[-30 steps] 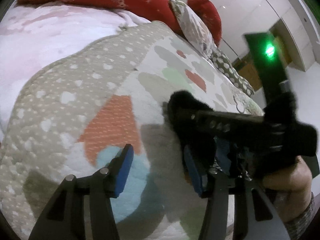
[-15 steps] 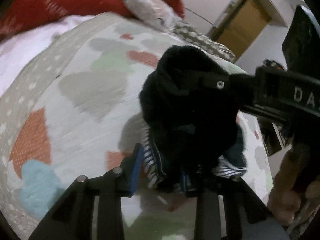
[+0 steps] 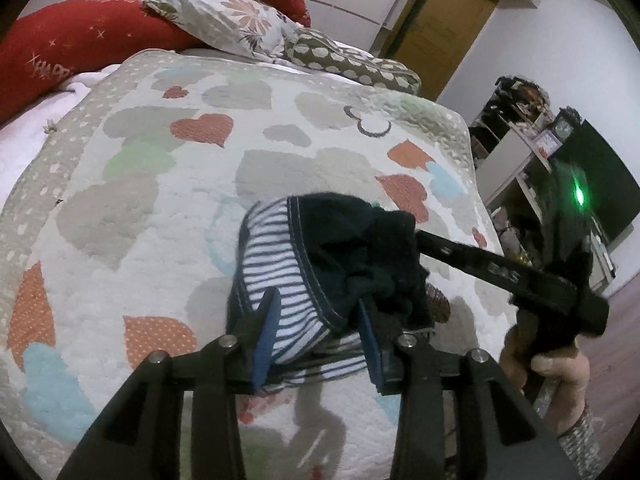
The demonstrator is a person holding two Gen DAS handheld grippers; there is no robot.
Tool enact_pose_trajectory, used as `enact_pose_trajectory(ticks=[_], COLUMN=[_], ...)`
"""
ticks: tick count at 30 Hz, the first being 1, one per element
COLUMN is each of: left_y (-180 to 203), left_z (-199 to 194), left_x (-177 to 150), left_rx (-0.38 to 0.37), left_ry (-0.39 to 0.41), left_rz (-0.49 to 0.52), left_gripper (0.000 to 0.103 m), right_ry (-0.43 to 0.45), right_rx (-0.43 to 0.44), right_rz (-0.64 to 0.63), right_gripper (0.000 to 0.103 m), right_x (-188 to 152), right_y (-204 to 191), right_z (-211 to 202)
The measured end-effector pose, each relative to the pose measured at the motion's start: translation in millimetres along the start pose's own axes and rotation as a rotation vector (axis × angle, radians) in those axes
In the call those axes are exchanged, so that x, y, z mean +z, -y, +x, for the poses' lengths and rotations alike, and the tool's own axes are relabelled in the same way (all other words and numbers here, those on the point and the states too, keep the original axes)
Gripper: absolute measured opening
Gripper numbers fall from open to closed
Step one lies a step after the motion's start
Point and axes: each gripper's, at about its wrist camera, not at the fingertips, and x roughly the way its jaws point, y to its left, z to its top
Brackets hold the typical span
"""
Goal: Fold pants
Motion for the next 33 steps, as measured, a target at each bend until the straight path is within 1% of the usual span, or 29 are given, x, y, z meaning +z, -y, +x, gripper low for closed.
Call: enact_pose_trajectory(ticks=[1,2,4,5,6,8,10,11,13,15,17,18,19,20,21,22,23,25,27,29,33], left_y=[-3,-6,-10,-14,-16,-16,-11,-10,-8,-11,-18,-22,-26,-30,-33,-38,-41,-44,-41,-35,-12], left_z=[-1,-2,-1,2,4,9,12,11,4,-4,-13,-17,-21,-24,-25,-26,-26,-27,-24,-19,8], left_x=[4,6,10,12,12,10,2,0,-7,-12,-17,-19,-20,-19,-17,-14,-11,-5,1,5,8], left_rx=[0.001,0.005,0.014,0.013,0.012,0.005,-0.011,-0.019,-0.045,-0.077,-0.106,-0.108,-0.100,-0.088,-0.078,-0.069,-0.070,-0.063,-0.042,-0.051,-0.057], left_ry=[0.006,0.012,0.017,0.014,0.008,-0.009,-0.035,-0.039,-0.043,-0.040,-0.031,-0.020,-0.009,0.002,0.005,0.008,0.014,0.028,0.035,0.031,-0.013], left_rz=[-0.010,-0.020,-0.042,-0.060,-0.069,-0.075,-0.046,-0.036,-0.010,-0.008,-0.016,-0.023,-0.030,-0.037,-0.047,-0.066,-0.081,-0.091,-0.082,-0.071,-0.016], left_gripper=[0.039,0.040,0.040,0.040,0.040,0.041,0.041,0.041,0.041,0.041,0.046,0.048,0.049,0.049,0.049,0.049,0.049,0.049,0.049,0.049,0.049], right_ry=[0.013,0.036,0.081,0.093,0.098,0.098,0.098,0.101,0.107,0.101,0.073,0.047,0.027,0.008,-0.005,-0.028,-0.037,-0.006,0.024,0.039,0.056], right_rx=[-0.011,-0.024,-0.040,-0.031,-0.011,0.036,0.101,0.130,0.149,0.163,0.174,0.157,0.130,0.099,0.084,0.101,0.126,0.149,0.141,0.122,0.082], right_rz=[0.017,0.029,0.024,0.014,0.003,-0.015,-0.034,-0.045,-0.068,-0.080,-0.083,-0.084,-0.086,-0.089,-0.094,-0.099,-0.085,-0.059,-0.048,-0.039,-0.004], right_gripper=[0.026,0.028,0.028,0.030,0.032,0.047,0.057,0.060,0.060,0.060,0.060,0.060,0.060,0.048,0.031,0.017,0.016,0.015,0.015,0.015,0.015], right_x=[-1,-1,3,5,7,7,5,2,-3,-6,-10,-12,-14,-15,-16,-17,-17,-15,-13,-11,-12], right_y=[8,14,16,14,10,1,-9,-16,-28,-38,-48,-52,-55,-57,-58,-58,-56,-50,-45,-37,-14], right_z=[-5,-12,-25,-29,-32,-33,-30,-28,-24,-19,-12,-4,3,10,17,22,24,16,5,-4,-16])
